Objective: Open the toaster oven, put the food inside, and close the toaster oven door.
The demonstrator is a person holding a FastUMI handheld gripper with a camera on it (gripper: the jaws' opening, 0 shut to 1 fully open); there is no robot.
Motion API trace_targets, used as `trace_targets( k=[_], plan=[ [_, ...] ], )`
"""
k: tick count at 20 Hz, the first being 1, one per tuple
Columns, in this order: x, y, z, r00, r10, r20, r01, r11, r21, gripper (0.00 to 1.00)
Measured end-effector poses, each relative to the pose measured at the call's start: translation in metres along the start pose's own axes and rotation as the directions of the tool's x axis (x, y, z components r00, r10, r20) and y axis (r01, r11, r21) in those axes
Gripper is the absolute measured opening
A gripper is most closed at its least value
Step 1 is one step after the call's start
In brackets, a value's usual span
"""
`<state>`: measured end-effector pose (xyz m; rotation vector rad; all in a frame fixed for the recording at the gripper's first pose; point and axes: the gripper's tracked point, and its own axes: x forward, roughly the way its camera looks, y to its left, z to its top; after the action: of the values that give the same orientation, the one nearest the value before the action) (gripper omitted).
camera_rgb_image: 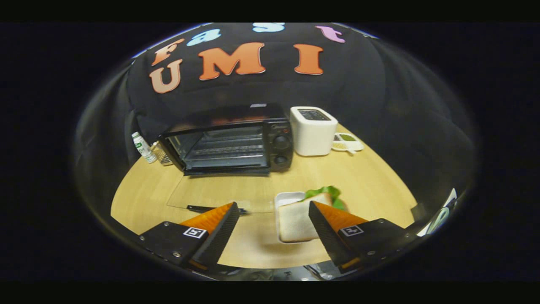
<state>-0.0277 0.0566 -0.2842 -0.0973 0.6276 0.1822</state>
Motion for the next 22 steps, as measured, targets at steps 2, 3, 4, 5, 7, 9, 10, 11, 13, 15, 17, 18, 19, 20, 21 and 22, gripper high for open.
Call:
trace_targets(
  k=[2, 3, 4, 5, 7, 9, 10, 11, 13, 15, 17, 18, 19, 20, 21, 22],
  plan=[
    [-0.003, -0.032, 0.001, 1.0, -0.012, -0.024, 0.012, 1.0, -0.007, 0.99],
    [-0.002, -0.044, 0.001, 0.999, -0.011, -0.04, 0.011, 1.0, 0.001, 0.99],
    [-0.001, -0.053, 0.001, 0.998, 0.0, -0.057, 0.001, 1.0, 0.015, 0.99],
    [0.001, -0.061, -0.003, 0.997, 0.018, -0.078, -0.015, 0.999, 0.034, 0.99],
    [0.009, -0.066, -0.01, 0.99, 0.071, -0.122, -0.06, 0.995, 0.085, 0.99],
    [0.022, -0.07, -0.02, 0.977, 0.13, -0.172, -0.106, 0.985, 0.139, 0.99],
    [0.028, -0.071, -0.026, 0.965, 0.165, -0.204, -0.131, 0.977, 0.17, 0.99],
    [0.034, -0.07, -0.031, 0.952, 0.202, -0.231, -0.157, 0.967, 0.199, 0.99],
    [0.046, -0.067, -0.042, 0.918, 0.271, -0.289, -0.203, 0.948, 0.245, 0.99],
    [0.058, -0.06, -0.048, 0.883, 0.332, -0.332, -0.239, 0.926, 0.291, 0.96],
    [0.067, -0.053, -0.058, 0.842, 0.384, -0.378, -0.26, 0.904, 0.339, 0.87],
    [0.07, -0.052, -0.062, 0.826, 0.399, -0.398, -0.264, 0.898, 0.352, 0.83],
    [0.074, -0.052, -0.067, 0.816, 0.4, -0.416, -0.262, 0.899, 0.351, 0.78],
    [0.074, -0.052, -0.065, 0.81, 0.41, -0.419, -0.27, 0.896, 0.353, 0.67],
    [0.072, -0.051, -0.062, 0.808, 0.421, -0.412, -0.282, 0.89, 0.357, 0.61],
    [0.07, -0.049, -0.061, 0.804, 0.434, -0.405, -0.295, 0.884, 0.362, 0.56]
  ],
)
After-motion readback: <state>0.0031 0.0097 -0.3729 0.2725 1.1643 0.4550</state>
